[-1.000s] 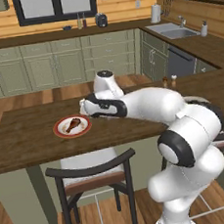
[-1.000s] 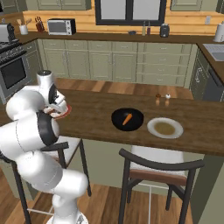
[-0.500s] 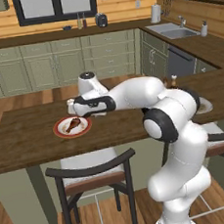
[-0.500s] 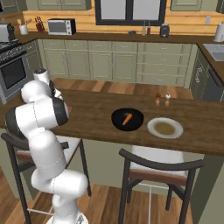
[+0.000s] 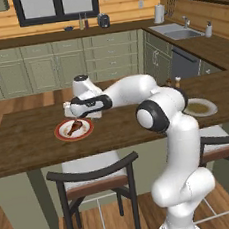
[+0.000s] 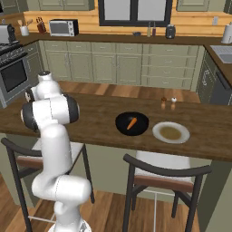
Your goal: Pick the chicken drumstick and carrot from their plates and place them in the bowl. Then put the bowl in the fridge.
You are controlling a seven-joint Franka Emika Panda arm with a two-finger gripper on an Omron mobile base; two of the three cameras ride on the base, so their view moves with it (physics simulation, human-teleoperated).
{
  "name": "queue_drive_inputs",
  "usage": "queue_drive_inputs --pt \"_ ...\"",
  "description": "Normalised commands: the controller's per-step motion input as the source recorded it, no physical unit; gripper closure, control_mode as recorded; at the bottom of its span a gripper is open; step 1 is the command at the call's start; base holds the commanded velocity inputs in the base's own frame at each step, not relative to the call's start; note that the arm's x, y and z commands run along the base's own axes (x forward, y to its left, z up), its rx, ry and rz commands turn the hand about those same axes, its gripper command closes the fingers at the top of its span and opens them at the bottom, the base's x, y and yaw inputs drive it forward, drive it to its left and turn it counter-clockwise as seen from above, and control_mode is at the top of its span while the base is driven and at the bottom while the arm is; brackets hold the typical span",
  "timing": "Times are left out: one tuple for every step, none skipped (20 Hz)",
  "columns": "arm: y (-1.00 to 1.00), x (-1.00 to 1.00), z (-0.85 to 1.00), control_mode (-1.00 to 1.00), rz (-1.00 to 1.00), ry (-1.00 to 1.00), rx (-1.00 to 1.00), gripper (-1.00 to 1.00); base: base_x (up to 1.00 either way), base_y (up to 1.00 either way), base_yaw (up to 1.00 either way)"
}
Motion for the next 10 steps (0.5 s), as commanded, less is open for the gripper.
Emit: queue_drive_inputs --pt "0.21 0.24 -0.56 -1.00 -0.05 0.00 0.00 -1.00 0.00 0.00 0.00" --pt "0.11 0.22 -0.55 -1.00 -0.07 0.01 0.00 -1.00 0.00 0.00 0.00" --pt "0.09 0.19 -0.58 -1.00 -0.09 0.01 -0.01 -1.00 0.00 0.00 0.00" --pt "0.14 0.19 -0.60 -1.00 -0.09 0.02 0.00 -1.00 0.00 0.00 0.00" --pt "0.11 0.24 -0.42 -1.00 -0.09 0.00 0.00 -1.00 0.00 0.00 0.00" --pt "0.12 0.26 -0.34 -1.00 -0.09 0.00 0.00 -1.00 0.00 0.00 0.00" --pt "0.10 0.33 -0.24 -1.00 -0.10 0.00 0.00 -1.00 0.00 0.00 0.00" --pt "0.11 0.44 -0.24 -1.00 -0.10 0.00 0.00 -1.00 0.00 0.00 0.00" --pt "0.11 0.51 -0.19 -1.00 -0.11 0.00 0.00 -1.00 0.00 0.00 0.00" --pt "0.12 0.62 -0.14 -1.00 -0.11 0.01 0.00 -1.00 0.00 0.00 0.00"
